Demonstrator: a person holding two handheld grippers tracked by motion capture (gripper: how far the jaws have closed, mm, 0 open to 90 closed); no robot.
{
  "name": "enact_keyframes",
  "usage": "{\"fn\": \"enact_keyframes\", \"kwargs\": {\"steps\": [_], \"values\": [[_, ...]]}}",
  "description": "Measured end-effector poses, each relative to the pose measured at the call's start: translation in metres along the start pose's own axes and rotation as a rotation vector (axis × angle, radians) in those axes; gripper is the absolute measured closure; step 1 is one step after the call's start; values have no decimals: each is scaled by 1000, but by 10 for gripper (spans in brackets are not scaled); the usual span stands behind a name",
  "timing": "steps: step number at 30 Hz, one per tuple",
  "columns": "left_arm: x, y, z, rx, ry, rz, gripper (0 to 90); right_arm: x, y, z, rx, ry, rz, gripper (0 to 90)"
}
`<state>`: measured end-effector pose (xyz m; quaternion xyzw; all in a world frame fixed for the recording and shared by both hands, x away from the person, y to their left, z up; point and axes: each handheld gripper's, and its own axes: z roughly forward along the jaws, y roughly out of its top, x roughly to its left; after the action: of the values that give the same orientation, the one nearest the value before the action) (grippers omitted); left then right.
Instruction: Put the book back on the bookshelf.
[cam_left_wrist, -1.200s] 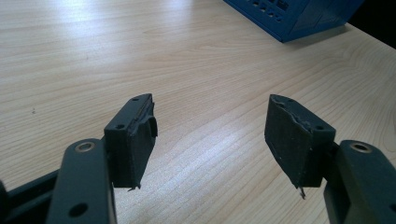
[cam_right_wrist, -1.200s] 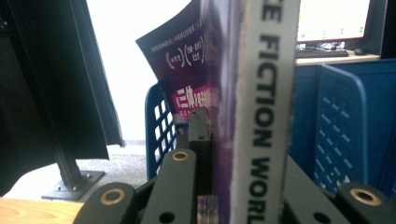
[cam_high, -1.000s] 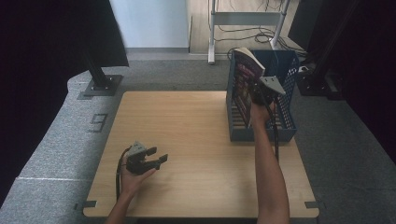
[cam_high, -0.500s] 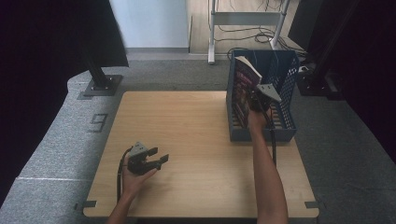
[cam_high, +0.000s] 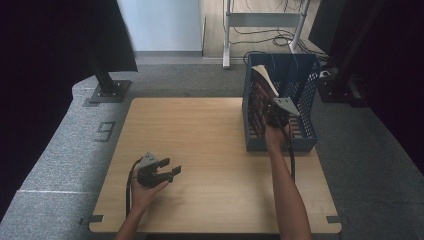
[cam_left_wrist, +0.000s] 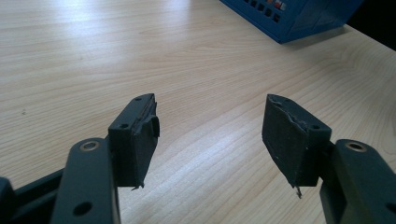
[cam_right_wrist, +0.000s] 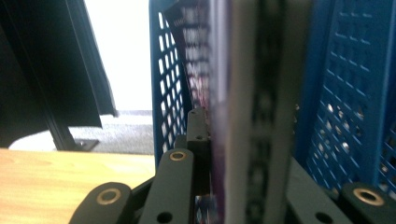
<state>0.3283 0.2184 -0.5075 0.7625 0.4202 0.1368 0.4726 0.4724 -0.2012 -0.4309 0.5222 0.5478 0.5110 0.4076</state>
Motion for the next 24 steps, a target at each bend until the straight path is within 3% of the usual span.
{"fn": "enact_keyframes", "kwargs": {"steps": [11,18,24], "values": [[-2,1,1,-2,-4,4,359,-6,2,-8,52,-3,0,808],[-2,1,0,-3,-3,2,360,-6,2,-5,28,-2,1,818],[1,0,0,-7,4,-1,365,-9,2,4,-11,-17,65,819]]}}
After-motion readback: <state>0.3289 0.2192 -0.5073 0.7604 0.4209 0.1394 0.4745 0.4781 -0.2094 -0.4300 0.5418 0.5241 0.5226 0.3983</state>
